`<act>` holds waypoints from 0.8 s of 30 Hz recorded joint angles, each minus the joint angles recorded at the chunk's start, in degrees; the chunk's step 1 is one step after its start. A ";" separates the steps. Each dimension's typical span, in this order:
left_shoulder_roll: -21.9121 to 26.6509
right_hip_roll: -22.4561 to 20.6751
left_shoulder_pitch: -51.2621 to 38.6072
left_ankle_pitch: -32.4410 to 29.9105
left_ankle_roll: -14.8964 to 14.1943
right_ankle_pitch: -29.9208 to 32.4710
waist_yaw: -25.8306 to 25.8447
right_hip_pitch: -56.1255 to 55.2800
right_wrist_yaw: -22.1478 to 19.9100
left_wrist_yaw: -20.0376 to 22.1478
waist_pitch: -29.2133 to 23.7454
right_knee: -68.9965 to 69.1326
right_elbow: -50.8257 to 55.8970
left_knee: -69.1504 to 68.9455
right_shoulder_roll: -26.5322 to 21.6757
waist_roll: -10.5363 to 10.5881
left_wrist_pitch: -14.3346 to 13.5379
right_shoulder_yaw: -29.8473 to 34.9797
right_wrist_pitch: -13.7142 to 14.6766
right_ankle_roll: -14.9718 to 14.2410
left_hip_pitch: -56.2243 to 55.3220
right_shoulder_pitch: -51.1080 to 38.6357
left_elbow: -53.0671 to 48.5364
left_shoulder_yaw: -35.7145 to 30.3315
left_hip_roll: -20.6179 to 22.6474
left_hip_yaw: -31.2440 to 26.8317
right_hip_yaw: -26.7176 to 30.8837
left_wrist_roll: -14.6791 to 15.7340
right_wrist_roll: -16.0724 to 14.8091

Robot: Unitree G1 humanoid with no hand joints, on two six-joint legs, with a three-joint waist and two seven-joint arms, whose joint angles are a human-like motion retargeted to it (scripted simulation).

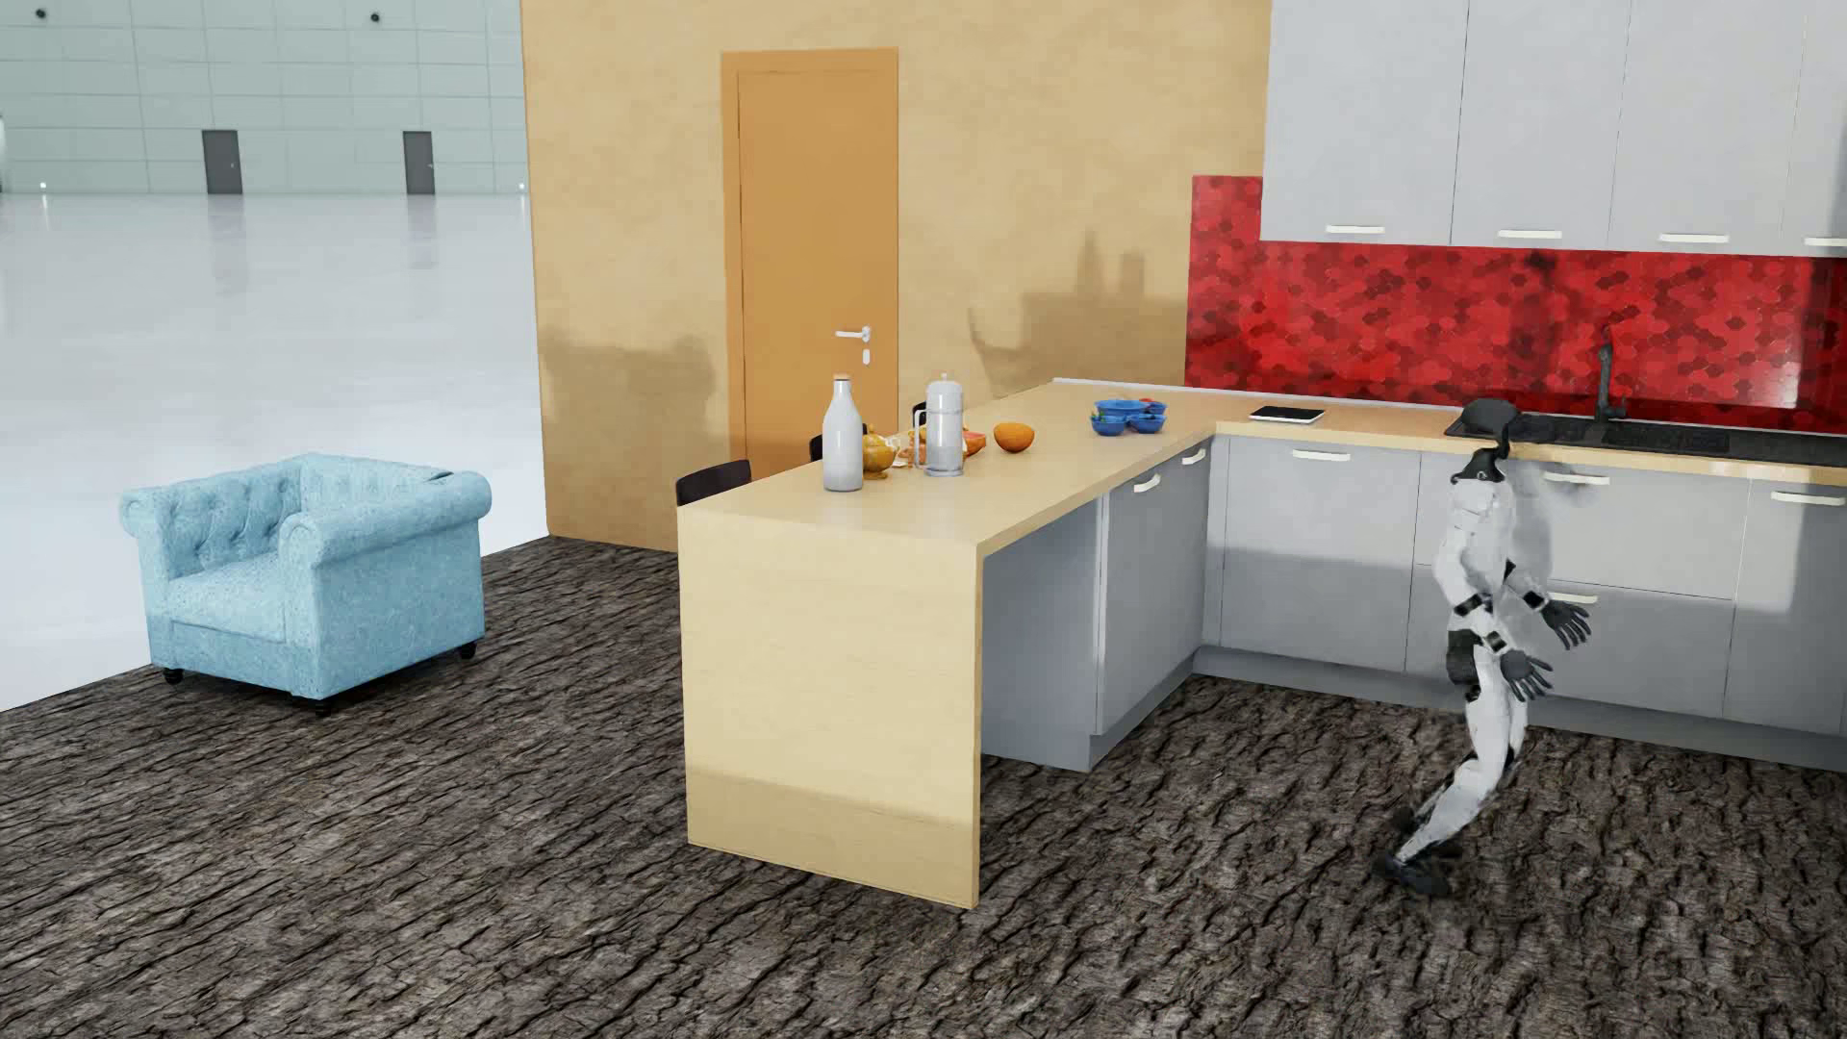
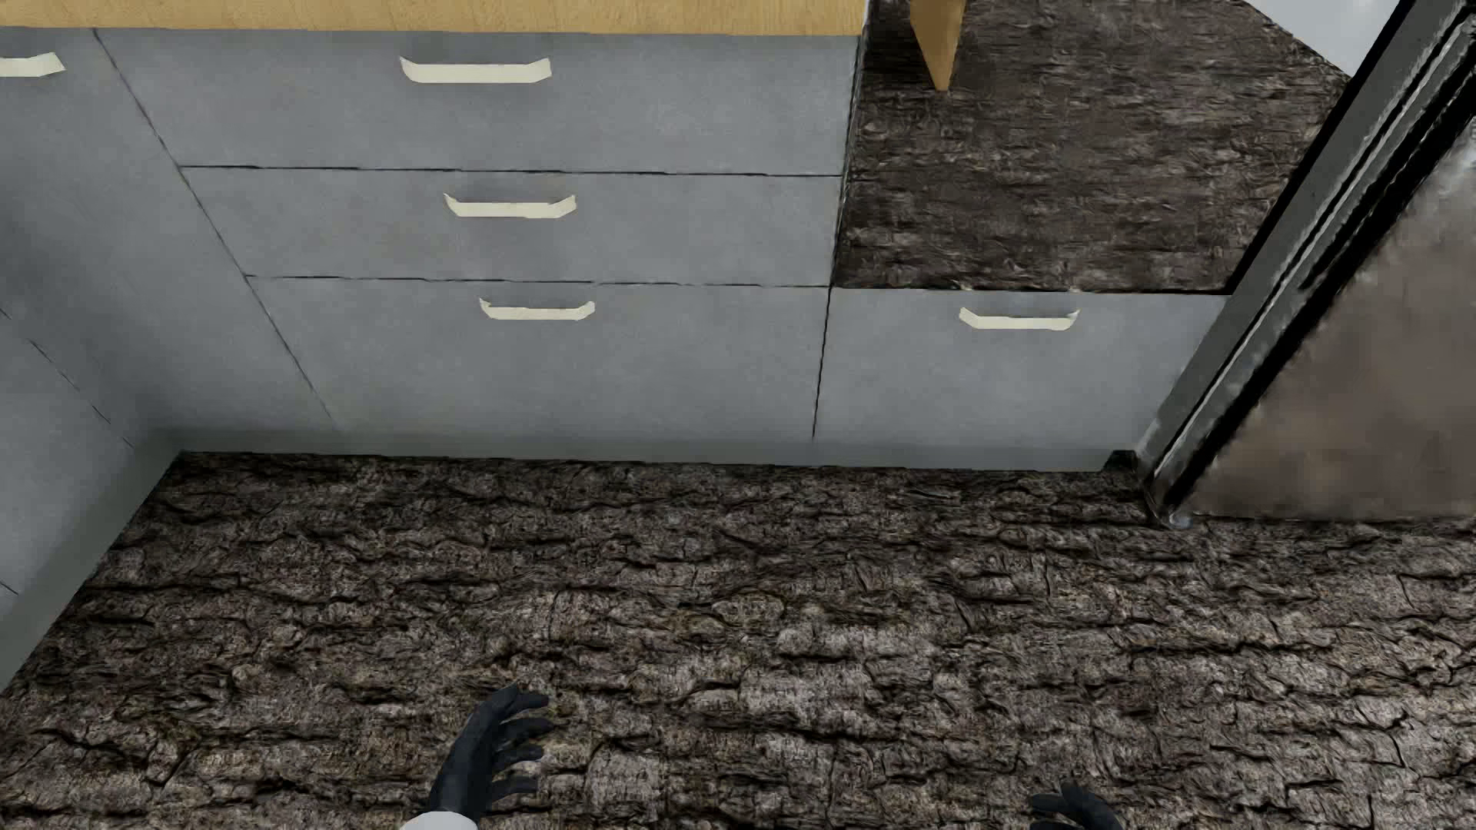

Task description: Turn around

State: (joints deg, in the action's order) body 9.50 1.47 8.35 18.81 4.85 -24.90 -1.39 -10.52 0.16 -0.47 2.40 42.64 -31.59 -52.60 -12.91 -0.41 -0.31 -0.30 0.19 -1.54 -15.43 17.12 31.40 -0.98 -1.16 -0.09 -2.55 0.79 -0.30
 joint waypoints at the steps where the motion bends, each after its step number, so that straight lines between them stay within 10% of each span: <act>1: -1.82 0.40 -1.53 3.25 4.60 -0.19 -2.16 -2.29 0.42 -0.16 -0.10 4.51 -0.93 0.63 -0.54 0.75 0.42 0.74 -0.13 -3.32 -2.55 -0.09 1.49 -0.39 -1.78 1.21 -3.72 1.20 -0.16; 2: -0.40 0.72 -0.14 7.30 10.15 2.44 -2.90 -5.86 1.25 -0.54 -1.51 13.06 0.74 2.54 -0.13 1.99 0.64 1.29 -2.31 -6.01 -4.82 -0.73 1.67 -3.35 -2.95 2.75 -6.35 2.50 -0.21; 3: 0.44 1.72 3.15 9.55 8.80 11.85 -2.71 -12.56 1.96 -0.27 -2.53 23.79 1.11 4.90 1.60 2.06 0.77 2.81 -5.56 -8.31 -5.48 -3.35 3.34 -4.19 -2.18 1.95 -6.55 3.06 -0.11; 4: 0.95 1.79 5.34 8.88 -2.10 17.43 -2.73 -17.33 2.52 0.60 -3.14 29.16 -1.13 6.30 3.57 1.20 1.82 3.21 -7.00 -11.07 -5.12 -4.95 5.10 -4.65 -1.47 -0.70 -4.42 3.73 -0.16; 5: -0.75 1.80 5.93 8.15 -9.18 7.50 -3.32 -18.92 3.08 2.33 -3.31 25.17 -2.79 7.78 3.05 0.34 3.84 2.98 -6.48 -13.47 -5.13 -4.01 5.94 -3.84 -0.31 -2.54 0.54 4.88 -0.51; 6: -2.50 3.01 6.47 8.16 -9.36 -3.86 -5.29 -16.82 3.18 3.95 -3.71 15.05 -3.85 4.93 1.75 0.23 5.98 1.74 -5.43 -13.25 -7.32 -3.27 3.64 -4.10 0.98 -4.01 3.52 6.35 -0.88; 8: -2.90 3.10 5.58 5.18 -1.57 -7.27 -9.53 -14.30 0.86 3.94 -5.46 11.55 -6.01 -4.03 -0.09 3.23 7.29 2.43 -3.24 -3.95 -12.15 -4.33 3.56 -3.76 0.58 -3.10 0.98 8.11 -1.71; 9: -1.27 2.95 5.73 6.31 -0.98 -7.12 -9.85 -13.70 -1.28 2.32 -5.68 11.02 -6.31 -7.35 0.80 5.15 7.26 2.94 -3.28 4.48 -14.18 -6.34 3.45 -4.08 0.06 -0.77 -1.07 7.72 -1.46; 10: -1.49 3.45 6.21 8.91 -1.42 -5.50 -9.76 -13.75 -3.39 0.79 -6.32 12.98 -4.35 -8.01 1.97 7.15 6.95 3.77 -3.82 5.31 -14.92 -7.93 3.39 -2.06 -0.51 1.61 -3.02 6.69 -0.78; 11: -0.95 4.23 6.81 12.32 3.64 -1.93 -9.54 -15.48 -5.10 -0.24 -6.39 18.06 -0.32 -4.41 2.94 9.23 6.34 5.53 -4.20 -0.17 -15.29 -8.17 4.16 -2.57 -1.56 3.82 -4.95 5.10 0.10; 12: -0.01 4.22 7.88 6.45 -4.86 4.78 -9.02 -20.28 -6.02 -0.19 -5.92 26.20 -1.20 -0.02 4.22 8.87 5.38 6.28 -3.36 -5.90 -14.11 -9.51 7.53 -3.91 -1.27 2.71 -3.01 3.04 1.05; 14: -1.66 3.11 9.10 4.21 -6.63 2.12 -7.93 -21.73 -6.31 1.45 -4.46 21.82 -1.89 3.20 5.12 5.12 5.70 5.67 -1.84 -13.52 -13.70 -8.62 6.68 -4.52 1.53 0.44 3.44 1.59 2.00; 16: -1.66 3.42 7.94 3.03 -7.47 -5.06 -11.88 -15.46 -4.59 1.81 -4.09 10.82 -3.28 5.81 1.24 2.32 5.33 3.17 -0.84 -7.89 -12.06 -5.05 5.41 -3.21 2.83 -2.04 3.46 1.46 1.97; 17: -1.09 3.49 5.67 3.23 -1.73 -4.44 -12.52 -13.31 -4.12 1.30 -4.56 8.62 -2.94 5.12 0.30 1.82 5.24 3.61 -2.66 0.64 -11.97 -5.26 5.62 -1.92 2.28 -1.76 1.12 2.16 1.17; 18: -1.57 3.47 5.72 6.20 4.29 -4.69 -12.44 -12.58 -3.87 0.88 -4.13 8.28 -3.73 -0.04 0.11 2.17 4.81 4.27 -4.13 3.26 -13.33 -6.84 5.14 -2.54 0.72 -0.28 -0.87 2.60 0.53; 19: -0.71 4.29 6.63 10.18 5.40 -5.03 -11.84 -12.24 -3.60 0.02 -3.93 8.81 -3.03 -2.46 1.51 1.69 4.29 4.05 -4.94 -0.12 -13.39 -8.14 5.15 -3.02 -0.41 1.07 -1.67 2.53 0.34; 20: -1.10 4.31 7.07 13.06 4.07 -6.12 -11.57 -11.46 -3.36 -1.08 -3.87 9.35 -3.24 -0.91 2.03 2.45 4.36 4.98 -3.99 -2.13 -12.14 -8.87 5.03 -2.03 -1.65 0.93 -2.58 1.95 0.50; 21: -0.42 4.45 6.86 8.51 -7.11 -3.46 -11.06 -13.32 -3.02 -2.01 -4.28 14.77 -1.75 -0.02 1.77 3.36 4.82 6.10 -3.26 -0.09 -11.65 -8.85 5.65 -4.11 -2.15 -0.52 -3.10 1.86 0.69; 23: 1.68 3.28 7.74 5.69 -7.87 8.57 -7.87 -20.98 -1.73 -2.75 -4.38 25.50 -0.62 1.96 5.43 1.28 5.39 5.43 -3.00 3.12 -11.61 -9.75 8.30 -3.35 0.08 -2.91 1.31 2.93 0.97; 24: 0.28 2.01 8.44 4.31 -7.92 4.38 -7.61 -21.27 -0.45 -1.81 -3.77 18.38 -0.52 4.37 4.51 -0.39 5.84 5.66 -2.43 3.81 -11.00 -8.19 8.93 -1.57 1.34 -4.07 4.19 3.34 1.51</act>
State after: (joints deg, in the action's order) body 9.78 3.49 16.79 23.12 -3.07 -20.51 -9.00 -31.80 -0.29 -2.28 -1.37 61.02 -32.10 -48.23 -8.40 -0.80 5.53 5.36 -2.23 2.27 -26.43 8.92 40.32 -2.56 0.18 -4.16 1.64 4.13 1.22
